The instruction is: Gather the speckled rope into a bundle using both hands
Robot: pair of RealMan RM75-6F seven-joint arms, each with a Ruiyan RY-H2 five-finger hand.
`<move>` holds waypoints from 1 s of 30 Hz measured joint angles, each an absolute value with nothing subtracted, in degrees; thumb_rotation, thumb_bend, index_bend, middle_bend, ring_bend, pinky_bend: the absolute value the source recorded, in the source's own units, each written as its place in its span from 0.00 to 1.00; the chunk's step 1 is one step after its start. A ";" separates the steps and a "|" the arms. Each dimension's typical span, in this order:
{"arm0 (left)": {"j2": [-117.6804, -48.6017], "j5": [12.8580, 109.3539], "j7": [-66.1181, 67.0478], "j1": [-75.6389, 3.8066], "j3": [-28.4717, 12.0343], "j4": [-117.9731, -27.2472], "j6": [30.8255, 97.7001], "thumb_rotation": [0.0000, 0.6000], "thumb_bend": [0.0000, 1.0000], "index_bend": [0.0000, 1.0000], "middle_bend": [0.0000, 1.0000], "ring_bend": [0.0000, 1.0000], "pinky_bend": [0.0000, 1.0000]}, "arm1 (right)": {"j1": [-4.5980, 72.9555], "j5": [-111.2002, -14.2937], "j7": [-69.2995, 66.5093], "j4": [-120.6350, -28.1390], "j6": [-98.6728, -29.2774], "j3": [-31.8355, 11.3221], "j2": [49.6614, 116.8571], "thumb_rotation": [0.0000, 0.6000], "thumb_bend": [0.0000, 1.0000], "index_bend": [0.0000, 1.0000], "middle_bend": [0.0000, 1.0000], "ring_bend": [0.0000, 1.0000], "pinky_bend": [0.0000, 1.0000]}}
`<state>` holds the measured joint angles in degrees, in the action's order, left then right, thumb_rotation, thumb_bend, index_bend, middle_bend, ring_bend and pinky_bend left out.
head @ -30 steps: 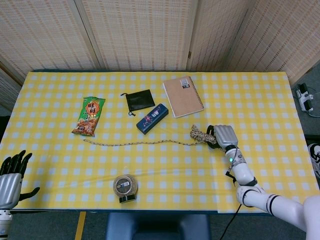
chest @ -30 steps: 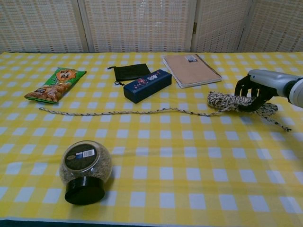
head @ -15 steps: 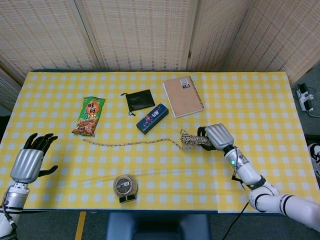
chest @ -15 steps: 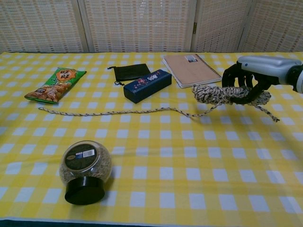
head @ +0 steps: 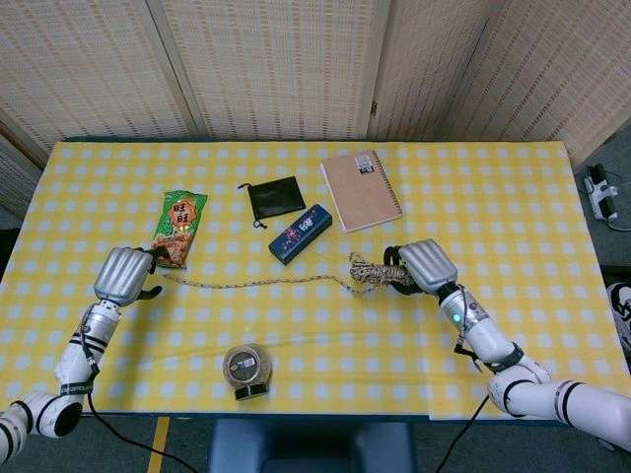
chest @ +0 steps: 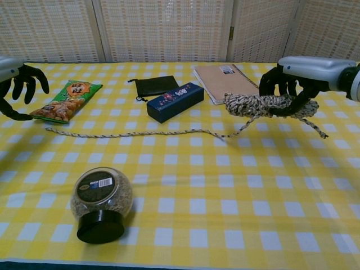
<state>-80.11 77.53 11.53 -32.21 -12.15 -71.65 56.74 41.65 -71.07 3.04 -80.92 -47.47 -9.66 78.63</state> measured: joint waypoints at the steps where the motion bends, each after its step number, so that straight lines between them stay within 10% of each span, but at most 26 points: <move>1: -80.72 77.10 11.65 -32.73 -12.15 -70.78 55.98 1.00 0.25 0.45 0.72 0.68 0.72 | 41.70 -70.86 3.18 -81.01 -47.39 -9.69 78.56 1.00 0.58 0.64 0.59 0.64 0.52; 30: -90.02 71.45 13.77 -38.49 -8.64 -59.17 48.02 1.00 0.40 0.52 0.83 0.77 0.76 | 42.22 -68.54 3.53 -80.53 -46.69 -9.40 79.04 1.00 0.59 0.65 0.60 0.65 0.53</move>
